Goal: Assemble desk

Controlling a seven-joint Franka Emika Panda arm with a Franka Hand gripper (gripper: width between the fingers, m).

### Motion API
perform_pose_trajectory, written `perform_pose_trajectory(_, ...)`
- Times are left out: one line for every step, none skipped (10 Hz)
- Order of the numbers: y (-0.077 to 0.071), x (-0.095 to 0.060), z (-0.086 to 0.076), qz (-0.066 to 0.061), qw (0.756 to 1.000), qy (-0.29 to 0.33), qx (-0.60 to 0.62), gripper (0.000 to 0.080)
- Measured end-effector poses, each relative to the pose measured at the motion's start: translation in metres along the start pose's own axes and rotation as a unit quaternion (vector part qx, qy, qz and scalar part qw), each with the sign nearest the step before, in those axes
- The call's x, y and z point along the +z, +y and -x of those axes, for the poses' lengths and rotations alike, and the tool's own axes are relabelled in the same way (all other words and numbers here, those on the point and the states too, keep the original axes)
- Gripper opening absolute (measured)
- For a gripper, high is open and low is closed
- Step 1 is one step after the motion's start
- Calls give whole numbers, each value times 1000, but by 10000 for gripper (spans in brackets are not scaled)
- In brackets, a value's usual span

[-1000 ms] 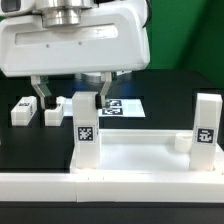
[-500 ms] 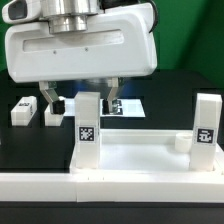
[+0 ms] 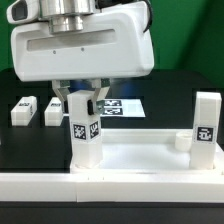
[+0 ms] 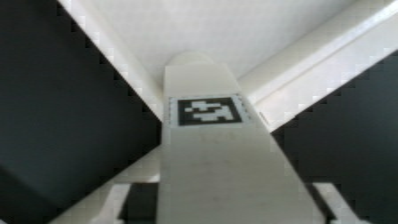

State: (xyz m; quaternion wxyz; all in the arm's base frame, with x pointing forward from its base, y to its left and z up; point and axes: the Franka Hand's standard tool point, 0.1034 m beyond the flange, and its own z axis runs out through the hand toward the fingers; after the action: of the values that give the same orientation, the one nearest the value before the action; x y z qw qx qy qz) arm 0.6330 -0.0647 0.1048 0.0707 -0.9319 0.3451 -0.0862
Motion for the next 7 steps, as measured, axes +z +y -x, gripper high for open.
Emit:
perform_pose_trajectory(0, 0, 0, 0, 999, 0, 32, 295)
perform_pose_trajectory(1, 0, -1, 0, 998, 1, 62, 295)
perform_pose_trajectory(1, 0, -1, 0, 997, 1, 80, 295)
perform_pose_trajectory(1, 0, -1, 3, 984, 2, 176, 295)
perform_pose_trajectory(0, 0, 0, 11, 966, 5, 259, 295)
perform_pose_trajectory(-4, 1, 3, 28, 945, 4, 326, 295)
perform_pose_trajectory(-9, 2, 6, 34, 916, 2, 399, 295)
